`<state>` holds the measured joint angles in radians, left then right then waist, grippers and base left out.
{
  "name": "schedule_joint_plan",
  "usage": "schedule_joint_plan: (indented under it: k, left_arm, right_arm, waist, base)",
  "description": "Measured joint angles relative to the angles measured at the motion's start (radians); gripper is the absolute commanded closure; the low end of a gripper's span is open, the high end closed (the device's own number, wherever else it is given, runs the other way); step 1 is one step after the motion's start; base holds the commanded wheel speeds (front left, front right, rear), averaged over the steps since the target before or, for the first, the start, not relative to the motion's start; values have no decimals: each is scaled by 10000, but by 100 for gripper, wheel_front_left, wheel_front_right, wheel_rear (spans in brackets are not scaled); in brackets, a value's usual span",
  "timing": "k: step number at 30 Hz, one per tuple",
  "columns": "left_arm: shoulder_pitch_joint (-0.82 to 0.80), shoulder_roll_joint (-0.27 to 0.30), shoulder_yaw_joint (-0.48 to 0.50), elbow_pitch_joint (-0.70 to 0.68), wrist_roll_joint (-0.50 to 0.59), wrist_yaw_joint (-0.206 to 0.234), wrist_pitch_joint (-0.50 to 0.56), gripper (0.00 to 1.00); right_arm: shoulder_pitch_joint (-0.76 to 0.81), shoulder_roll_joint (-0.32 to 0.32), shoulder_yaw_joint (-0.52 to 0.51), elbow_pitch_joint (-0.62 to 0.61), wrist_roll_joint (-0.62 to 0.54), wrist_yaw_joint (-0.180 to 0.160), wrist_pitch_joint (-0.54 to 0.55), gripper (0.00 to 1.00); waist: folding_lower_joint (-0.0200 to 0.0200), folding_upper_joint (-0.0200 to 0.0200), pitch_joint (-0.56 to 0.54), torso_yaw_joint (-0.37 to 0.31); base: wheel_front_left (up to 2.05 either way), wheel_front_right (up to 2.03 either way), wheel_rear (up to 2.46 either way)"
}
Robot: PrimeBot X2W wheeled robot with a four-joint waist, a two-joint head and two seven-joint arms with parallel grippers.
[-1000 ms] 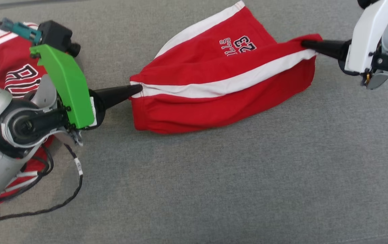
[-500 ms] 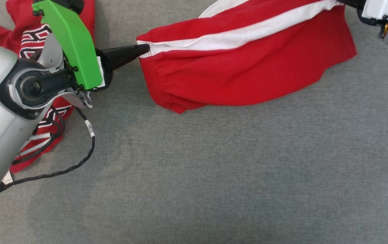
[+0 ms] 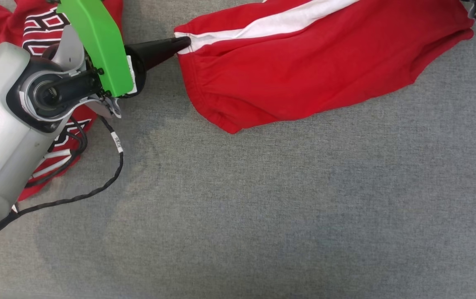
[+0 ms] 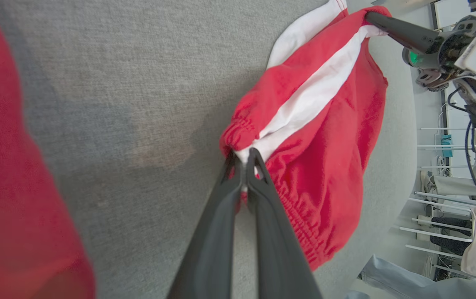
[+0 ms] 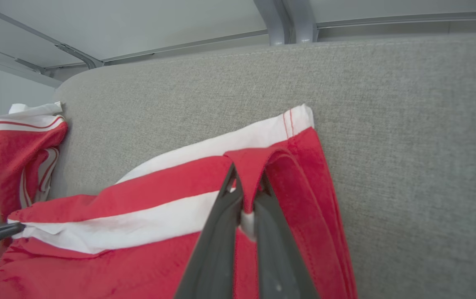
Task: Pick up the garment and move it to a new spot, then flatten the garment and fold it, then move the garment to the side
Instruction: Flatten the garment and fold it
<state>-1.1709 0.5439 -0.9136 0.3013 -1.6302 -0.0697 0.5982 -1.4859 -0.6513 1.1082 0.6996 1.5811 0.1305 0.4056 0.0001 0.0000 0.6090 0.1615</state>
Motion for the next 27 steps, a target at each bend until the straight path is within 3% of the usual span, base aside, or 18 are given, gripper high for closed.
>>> schedule_joint_plan:
  k: [1,3,11,18,22,27]
  left_arm:
    - [-23,-8,-2,79,100,-10,-52,81]
    - [-60,-31,-29,232,134,-59,-65,0]
    - [-54,270,-171,268,602,-217,-203,0]
    - [415,953,-209,-324,2015,-213,-1864,0]
    - [1097,1275,-52,-953,3083,343,-3712,0]
    - [2438,1561,-2,-1802,4535,1685,-6174,0]
  right_arm:
    - [9,36,4,33,-2,0,-21,1]
    - [61,100,13,82,-2,0,-44,0]
    - [506,174,-56,-337,4,0,-564,0]
    - [1401,-75,-347,-1306,-508,0,-2811,0]
    - [2031,-115,-328,-1047,-1103,0,-4441,0]
    - [2780,230,-163,15,-1547,0,-5751,0]
  waist:
    - [0,0,15,-21]
    - [0,0,-4,-79]
    - [0,0,-520,-252]
    - [0,0,-1308,-411]
    - [0,0,-1776,-517]
    - [0,0,-2298,-623]
  base:
    - [0,0,0]
    - [0,0,0]
    - [0,0,0]
    - [0,0,0]
    - [0,0,0]
    - [0,0,0]
